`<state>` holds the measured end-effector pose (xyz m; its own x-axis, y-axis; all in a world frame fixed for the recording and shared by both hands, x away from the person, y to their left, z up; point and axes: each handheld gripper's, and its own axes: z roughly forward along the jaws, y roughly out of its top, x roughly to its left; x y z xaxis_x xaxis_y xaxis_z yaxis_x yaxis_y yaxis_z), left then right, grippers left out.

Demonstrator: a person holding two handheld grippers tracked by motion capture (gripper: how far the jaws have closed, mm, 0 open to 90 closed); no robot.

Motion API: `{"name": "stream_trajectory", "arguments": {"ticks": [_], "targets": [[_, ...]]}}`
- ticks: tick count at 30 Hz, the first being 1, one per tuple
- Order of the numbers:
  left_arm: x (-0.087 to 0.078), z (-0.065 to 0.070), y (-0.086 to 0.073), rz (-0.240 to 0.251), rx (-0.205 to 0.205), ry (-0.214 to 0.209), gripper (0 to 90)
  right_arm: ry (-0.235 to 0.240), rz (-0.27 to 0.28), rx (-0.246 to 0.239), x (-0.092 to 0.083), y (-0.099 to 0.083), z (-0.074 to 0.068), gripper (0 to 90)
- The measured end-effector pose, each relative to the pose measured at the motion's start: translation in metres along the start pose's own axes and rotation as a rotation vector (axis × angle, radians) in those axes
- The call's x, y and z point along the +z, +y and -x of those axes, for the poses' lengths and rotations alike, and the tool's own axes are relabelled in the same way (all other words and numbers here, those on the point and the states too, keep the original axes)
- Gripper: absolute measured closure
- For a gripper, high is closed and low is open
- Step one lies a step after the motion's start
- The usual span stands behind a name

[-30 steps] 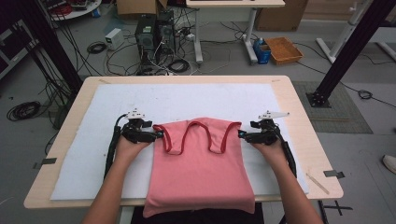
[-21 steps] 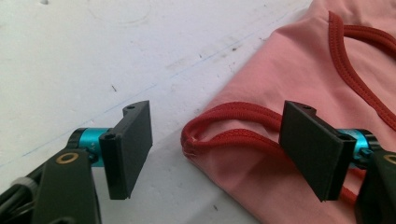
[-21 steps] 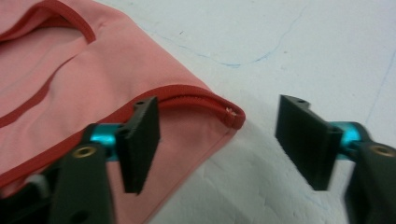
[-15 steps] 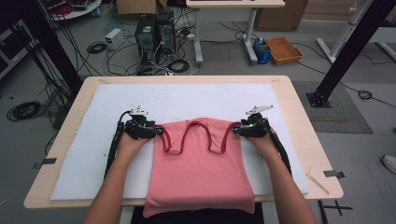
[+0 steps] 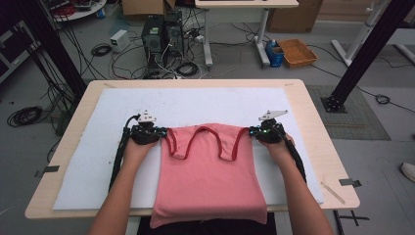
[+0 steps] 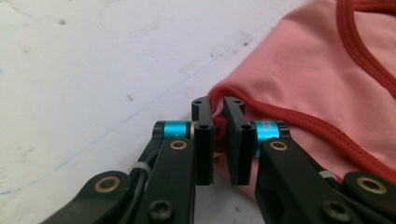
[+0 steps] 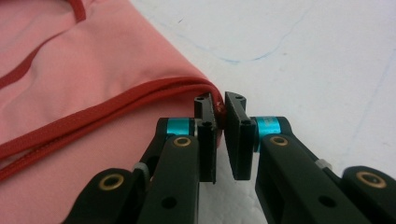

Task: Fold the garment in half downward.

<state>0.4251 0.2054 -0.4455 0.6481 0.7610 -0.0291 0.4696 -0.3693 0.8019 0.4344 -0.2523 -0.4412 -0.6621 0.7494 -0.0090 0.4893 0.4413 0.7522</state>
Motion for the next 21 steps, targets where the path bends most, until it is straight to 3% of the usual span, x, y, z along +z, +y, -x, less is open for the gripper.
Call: {"name": "stream_trajectory", "arguments": {"ticks": [14,16,21], "targets": [[-0.006,-0.008,0.011,0.060,-0.023,0.017,83.0,-0.020,0.056,0.056,-0.009,0.002,0.010,84.3],[-0.006,-0.010,0.013,0.094,-0.042,0.018,83.0,-0.024,0.058,0.054,-0.009,0.006,0.012,84.3],[-0.004,-0.019,0.021,0.069,-0.037,0.017,82.9,-0.039,0.051,0.053,-0.008,0.018,0.016,84.3]]}}
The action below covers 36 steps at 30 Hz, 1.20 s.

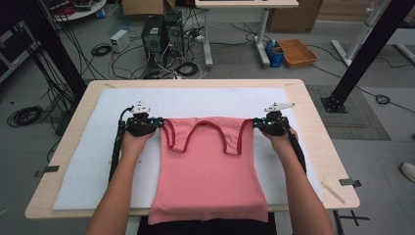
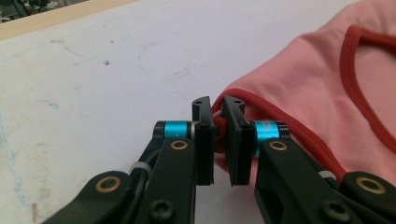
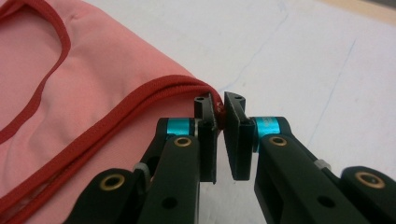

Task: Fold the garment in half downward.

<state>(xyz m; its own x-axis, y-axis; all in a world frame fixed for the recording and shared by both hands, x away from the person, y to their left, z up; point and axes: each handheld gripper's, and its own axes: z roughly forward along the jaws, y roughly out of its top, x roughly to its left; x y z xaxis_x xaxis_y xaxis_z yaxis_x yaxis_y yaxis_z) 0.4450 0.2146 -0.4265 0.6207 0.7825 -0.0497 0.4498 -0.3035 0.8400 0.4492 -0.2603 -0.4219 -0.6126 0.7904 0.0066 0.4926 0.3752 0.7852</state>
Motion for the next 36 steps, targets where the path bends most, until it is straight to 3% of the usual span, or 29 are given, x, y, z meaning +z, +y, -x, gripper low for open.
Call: {"name": "stream_trajectory", "arguments": {"ticks": [5,9,16,19,21,25,29,36], "targets": [[0.004,-0.004,0.015,0.018,-0.001,0.006,82.9,-0.022,0.000,-0.016,0.002,0.013,0.003,84.3],[0.010,-0.008,0.024,0.042,-0.035,0.010,83.0,-0.040,0.010,0.006,0.002,0.021,0.006,84.3],[0.016,-0.019,0.041,0.036,-0.035,0.025,82.9,-0.067,0.025,0.029,0.001,0.038,0.013,84.3],[0.015,-0.022,0.047,0.055,-0.036,0.030,82.9,-0.072,0.038,0.035,0.002,0.045,0.015,84.3],[0.012,-0.023,0.047,0.072,-0.044,0.017,82.9,-0.072,0.062,0.036,0.002,0.047,0.014,84.3],[0.011,-0.021,0.041,0.069,-0.024,-0.002,82.7,-0.044,0.039,0.031,0.004,0.044,0.014,84.3],[0.010,-0.020,0.034,0.088,-0.044,-0.028,82.7,-0.023,0.043,0.036,0.003,0.043,0.011,84.3],[0.002,-0.017,0.029,0.124,-0.054,-0.052,82.7,-0.004,0.084,-0.011,-0.005,0.045,0.000,84.3]]}}
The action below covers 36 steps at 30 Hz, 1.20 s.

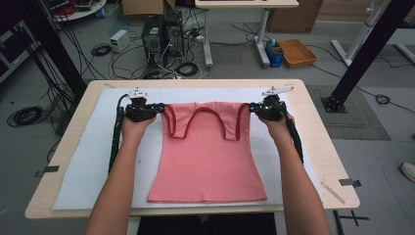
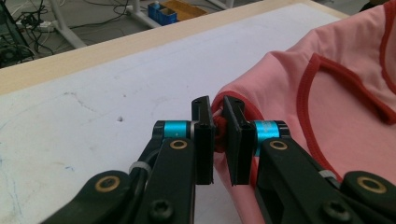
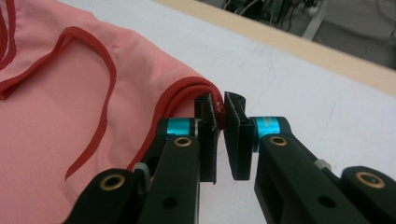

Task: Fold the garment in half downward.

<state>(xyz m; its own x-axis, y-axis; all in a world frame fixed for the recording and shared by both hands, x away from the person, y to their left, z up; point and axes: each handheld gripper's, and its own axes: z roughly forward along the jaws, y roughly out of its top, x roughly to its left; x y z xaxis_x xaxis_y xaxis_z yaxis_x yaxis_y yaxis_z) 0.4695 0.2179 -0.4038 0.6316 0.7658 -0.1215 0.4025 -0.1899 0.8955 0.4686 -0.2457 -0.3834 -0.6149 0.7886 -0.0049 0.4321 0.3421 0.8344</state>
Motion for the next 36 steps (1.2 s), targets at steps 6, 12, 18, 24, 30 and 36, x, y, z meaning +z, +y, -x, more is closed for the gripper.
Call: {"name": "stream_trajectory", "arguments": {"ticks": [6,12,18,24,30,36], "targets": [[-0.011,0.008,0.001,0.027,0.008,-0.017,82.7,0.014,0.021,0.022,-0.007,-0.012,0.002,84.3],[-0.021,0.014,-0.003,0.033,0.025,-0.037,82.7,0.044,0.058,0.023,-0.019,-0.021,0.001,84.3],[-0.031,0.022,-0.008,0.057,0.044,-0.056,82.7,0.072,0.081,-0.003,-0.031,-0.026,-0.006,84.2],[-0.044,0.031,-0.012,0.072,0.071,-0.073,82.6,0.093,0.101,-0.023,-0.042,-0.032,-0.014,84.3],[-0.055,0.041,-0.017,0.080,0.097,-0.095,82.6,0.116,0.126,-0.034,-0.054,-0.040,-0.019,84.2],[-0.064,0.051,-0.027,0.086,0.103,-0.134,82.5,0.136,0.127,-0.067,-0.066,-0.049,-0.031,84.1]]}}
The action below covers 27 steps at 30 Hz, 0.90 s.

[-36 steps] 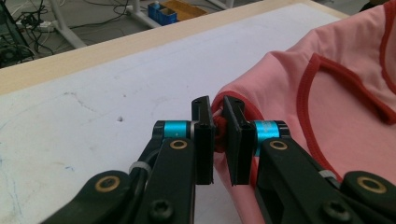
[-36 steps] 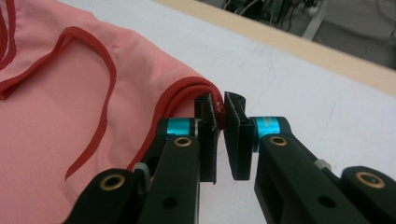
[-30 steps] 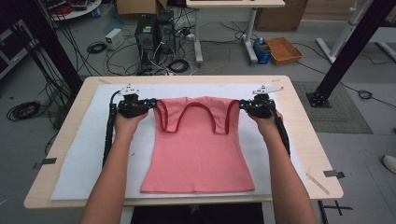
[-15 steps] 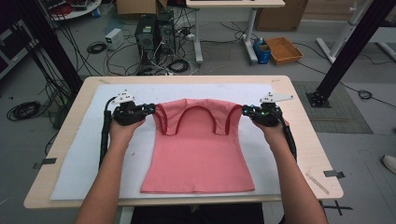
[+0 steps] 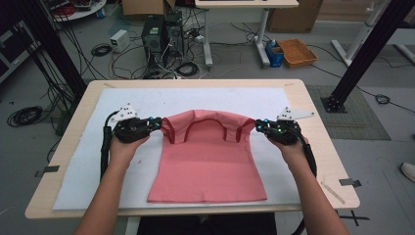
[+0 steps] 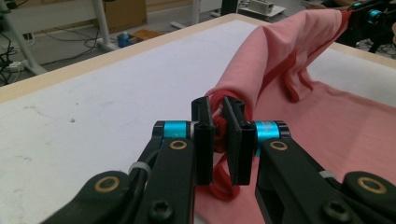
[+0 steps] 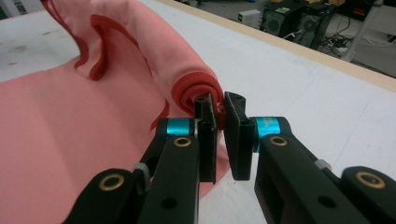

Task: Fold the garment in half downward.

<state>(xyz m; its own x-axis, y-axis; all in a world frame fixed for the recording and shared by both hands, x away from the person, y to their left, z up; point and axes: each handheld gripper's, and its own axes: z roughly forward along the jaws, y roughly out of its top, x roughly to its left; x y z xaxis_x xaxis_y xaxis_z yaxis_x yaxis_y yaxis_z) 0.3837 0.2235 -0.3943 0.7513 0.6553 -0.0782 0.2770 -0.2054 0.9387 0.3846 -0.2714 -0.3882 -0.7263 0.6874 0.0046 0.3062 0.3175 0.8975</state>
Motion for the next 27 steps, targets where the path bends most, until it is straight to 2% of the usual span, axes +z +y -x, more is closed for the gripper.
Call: {"name": "stream_trajectory", "arguments": {"ticks": [3,11,13,16,18,23,27], "targets": [[-0.008,0.007,-0.006,0.011,-0.019,-0.025,82.4,0.008,-0.005,-0.015,-0.008,-0.006,-0.008,84.0],[-0.028,0.027,-0.031,0.014,-0.014,-0.084,82.4,0.052,-0.010,-0.042,-0.028,-0.030,-0.028,83.9],[-0.030,0.033,-0.037,-0.003,-0.012,-0.095,82.4,0.057,-0.021,-0.054,-0.031,-0.036,-0.034,83.9],[-0.033,0.042,-0.047,-0.039,0.005,-0.110,82.4,0.049,-0.052,-0.104,-0.036,-0.047,-0.045,83.9],[-0.037,0.046,-0.054,-0.046,0.003,-0.119,82.4,0.051,-0.064,-0.124,-0.038,-0.055,-0.052,83.9],[-0.042,0.052,-0.068,-0.065,-0.017,-0.130,82.4,0.065,-0.073,-0.133,-0.043,-0.069,-0.064,83.9],[-0.046,0.058,-0.075,-0.062,-0.030,-0.152,82.3,0.071,-0.081,-0.144,-0.046,-0.075,-0.069,83.9]]}}
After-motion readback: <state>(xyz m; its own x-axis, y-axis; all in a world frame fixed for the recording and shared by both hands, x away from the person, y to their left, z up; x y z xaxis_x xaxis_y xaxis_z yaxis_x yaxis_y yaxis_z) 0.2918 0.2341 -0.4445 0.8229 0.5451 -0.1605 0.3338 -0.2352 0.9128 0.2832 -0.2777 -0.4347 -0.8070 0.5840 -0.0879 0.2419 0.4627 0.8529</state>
